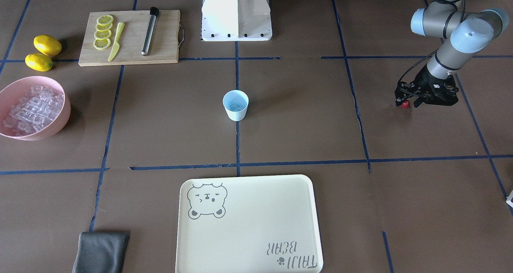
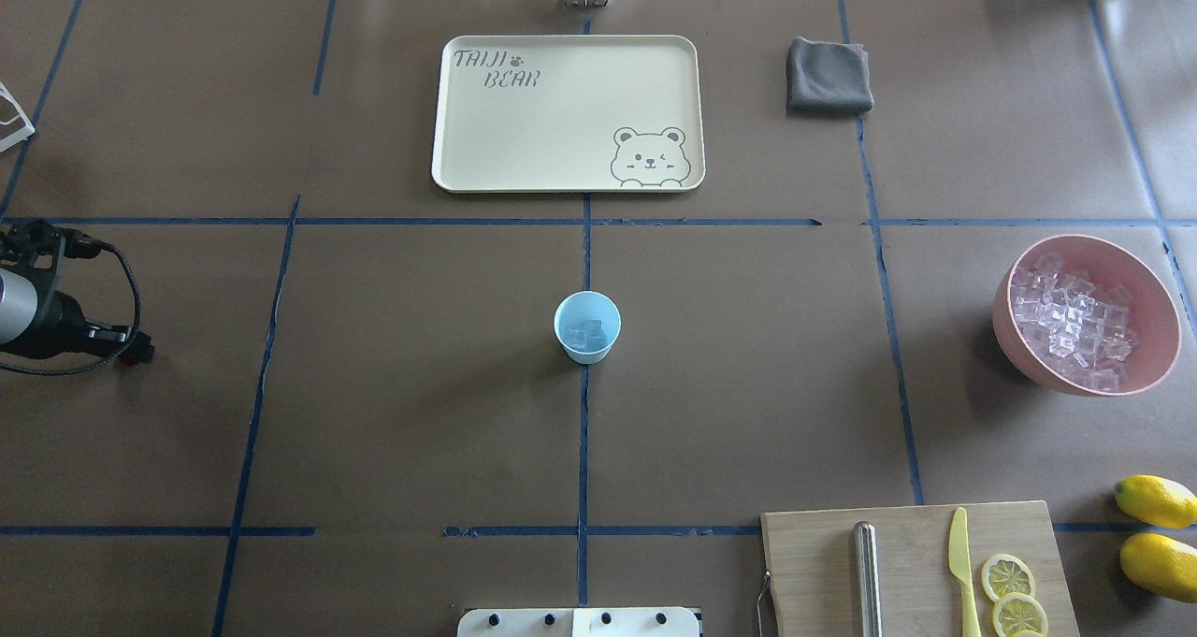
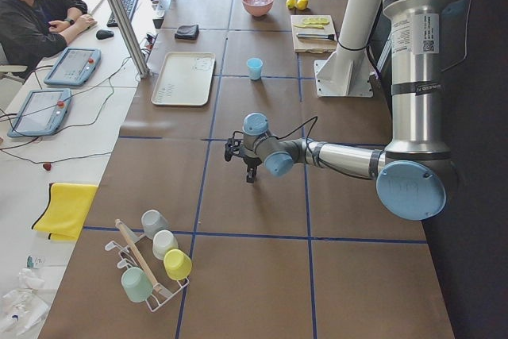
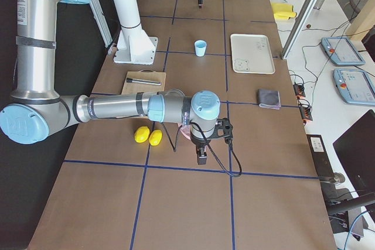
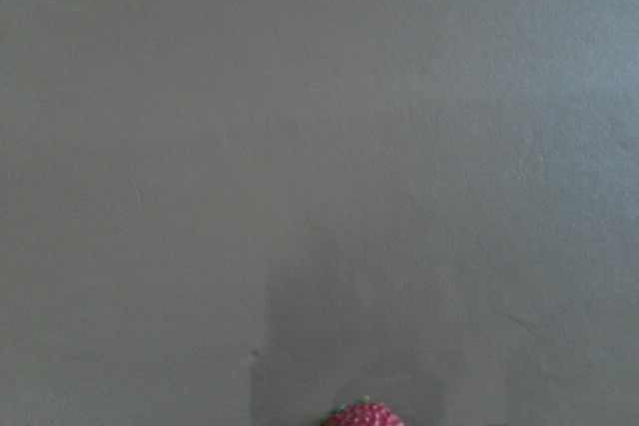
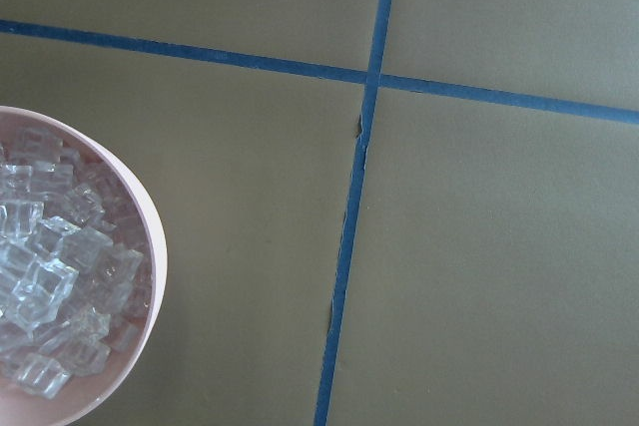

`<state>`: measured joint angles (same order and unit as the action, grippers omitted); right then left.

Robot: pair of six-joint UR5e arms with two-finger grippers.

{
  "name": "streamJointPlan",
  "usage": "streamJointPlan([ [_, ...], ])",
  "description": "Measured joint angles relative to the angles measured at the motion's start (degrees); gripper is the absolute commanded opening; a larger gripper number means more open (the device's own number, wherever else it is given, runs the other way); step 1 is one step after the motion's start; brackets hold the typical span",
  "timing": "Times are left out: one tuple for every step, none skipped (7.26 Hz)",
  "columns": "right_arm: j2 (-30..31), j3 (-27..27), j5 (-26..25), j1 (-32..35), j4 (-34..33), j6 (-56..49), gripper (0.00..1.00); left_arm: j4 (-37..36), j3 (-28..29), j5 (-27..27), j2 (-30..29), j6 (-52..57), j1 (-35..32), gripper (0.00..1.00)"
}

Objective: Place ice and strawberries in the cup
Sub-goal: 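Close the left gripper on the red strawberry and lift it, then carry the strawberry with the left gripper over the blue cup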

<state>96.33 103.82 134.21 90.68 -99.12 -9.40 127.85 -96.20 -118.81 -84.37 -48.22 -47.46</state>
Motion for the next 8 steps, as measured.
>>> streamJointPlan([
  [0.0, 0.0, 0.0, 0.0, 0.0, 0.0, 1.00, 0.0, -0.1, 0.2, 0.0, 0.1, 0.0, 0.00],
  [0.0, 0.0, 0.0, 0.0, 0.0, 0.0, 1.00, 0.0, -0.3, 0.2, 0.0, 0.3, 0.0, 0.00],
  [0.0, 0.0, 0.0, 0.0, 0.0, 0.0, 1.00, -0.1, -1.0, 0.2, 0.2, 0.3, -0.1, 0.00],
  [0.0, 0.1, 0.0, 0.0, 0.0, 0.0, 1.00, -0.2, -2.6, 0.2, 0.8, 0.5, -0.2, 0.00],
  [-0.1, 0.1, 0.0, 0.0, 0.0, 0.0, 1.00, -0.4, -5.0, 0.2, 1.6, 0.6, -0.7, 0.00],
  [-0.1, 0.1, 0.0, 0.0, 0.0, 0.0, 1.00, -0.6, -7.9, 0.1, 2.3, 0.7, -1.6, 0.00],
  [-0.1, 0.2, 0.0, 0.0, 0.1, 0.0, 1.00, -2.6, -11.1, 0.0, 2.6, 0.8, -2.6, 0.00],
  [-0.1, 0.2, 0.0, 0.0, 0.1, 0.0, 1.00, -8.9, -15.6, -0.1, 1.9, 1.0, -3.1, 0.00],
])
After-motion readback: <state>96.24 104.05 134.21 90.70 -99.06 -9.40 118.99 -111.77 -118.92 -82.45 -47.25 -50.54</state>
